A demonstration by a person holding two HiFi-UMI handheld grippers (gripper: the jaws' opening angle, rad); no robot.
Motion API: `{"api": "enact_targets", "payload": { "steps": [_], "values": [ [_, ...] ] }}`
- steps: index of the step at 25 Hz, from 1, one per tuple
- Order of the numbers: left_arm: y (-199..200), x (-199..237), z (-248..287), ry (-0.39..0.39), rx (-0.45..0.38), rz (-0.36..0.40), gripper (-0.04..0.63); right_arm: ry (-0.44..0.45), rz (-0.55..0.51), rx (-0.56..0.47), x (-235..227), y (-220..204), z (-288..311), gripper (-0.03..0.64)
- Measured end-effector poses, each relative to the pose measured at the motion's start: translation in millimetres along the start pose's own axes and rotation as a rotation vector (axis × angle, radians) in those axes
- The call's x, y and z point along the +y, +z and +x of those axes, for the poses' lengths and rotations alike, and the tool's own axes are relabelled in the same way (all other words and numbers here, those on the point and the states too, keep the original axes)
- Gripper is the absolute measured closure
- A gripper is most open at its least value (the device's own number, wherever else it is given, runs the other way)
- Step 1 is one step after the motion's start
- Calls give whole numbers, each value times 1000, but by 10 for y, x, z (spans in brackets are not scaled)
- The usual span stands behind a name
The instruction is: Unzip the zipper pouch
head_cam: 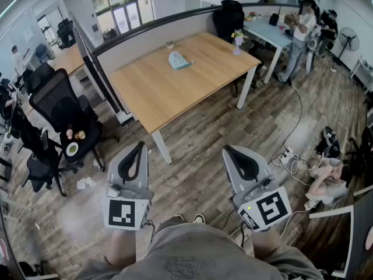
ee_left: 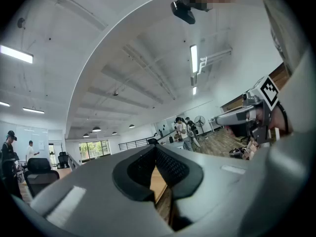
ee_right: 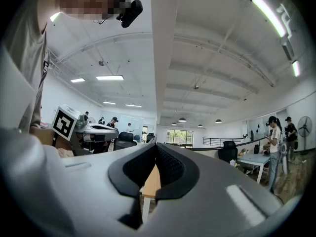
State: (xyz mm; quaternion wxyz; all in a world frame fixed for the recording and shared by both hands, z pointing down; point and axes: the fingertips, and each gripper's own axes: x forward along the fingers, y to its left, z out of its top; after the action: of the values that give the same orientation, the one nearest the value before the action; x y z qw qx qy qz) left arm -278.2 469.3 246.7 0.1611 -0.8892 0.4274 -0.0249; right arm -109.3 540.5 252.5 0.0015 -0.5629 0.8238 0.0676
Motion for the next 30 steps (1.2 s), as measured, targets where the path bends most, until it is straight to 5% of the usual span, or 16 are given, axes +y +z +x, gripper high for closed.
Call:
{"api": "enact_targets", "payload": {
  "steps": [9,20,21,22,23,24,30],
  "values": [
    [-24,-223,-5,-28,69,-21,596,-19,1,-13,-122,14,-102,606],
    [71,-116,106,28,-5,-53,595,-98,18,-48,-358,14,-148,603],
    [84,-82,143,43,-19,-52,576,-119,22,-71,-407,46,-145,603],
    [82,-51,190,56,-26,-46,476,-139,19,-87,-454,66,-133,574],
    [58,-26,242,64,-23,-41,396,-154,7,-92,-496,69,-109,482],
    [26,-6,295,69,-17,-42,393,-162,-5,-90,-534,57,-79,419],
    [-139,119,678,73,-9,-66,393,-157,-3,-62,-817,-83,222,419]
  ]
}}
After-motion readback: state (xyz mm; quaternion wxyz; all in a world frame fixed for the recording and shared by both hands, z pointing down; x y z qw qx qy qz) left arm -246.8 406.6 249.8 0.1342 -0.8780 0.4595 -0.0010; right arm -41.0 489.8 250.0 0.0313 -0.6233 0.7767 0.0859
